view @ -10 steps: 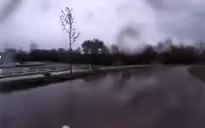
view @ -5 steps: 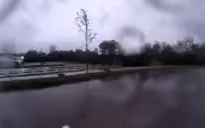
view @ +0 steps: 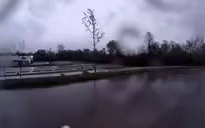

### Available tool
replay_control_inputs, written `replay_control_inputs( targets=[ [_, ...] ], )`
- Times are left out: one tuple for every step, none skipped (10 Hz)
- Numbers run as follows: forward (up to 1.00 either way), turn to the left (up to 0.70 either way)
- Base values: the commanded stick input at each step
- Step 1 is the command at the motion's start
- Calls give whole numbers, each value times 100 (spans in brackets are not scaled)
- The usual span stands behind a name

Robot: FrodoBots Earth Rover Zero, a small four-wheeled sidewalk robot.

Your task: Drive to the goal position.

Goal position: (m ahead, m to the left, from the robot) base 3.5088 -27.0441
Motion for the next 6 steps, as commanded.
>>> replay_control_inputs(
  targets=[
    [0,0],
    [0,0],
    [0,-9],
    [0,-67],
    [0,-70],
    [0,-70]
  ],
)
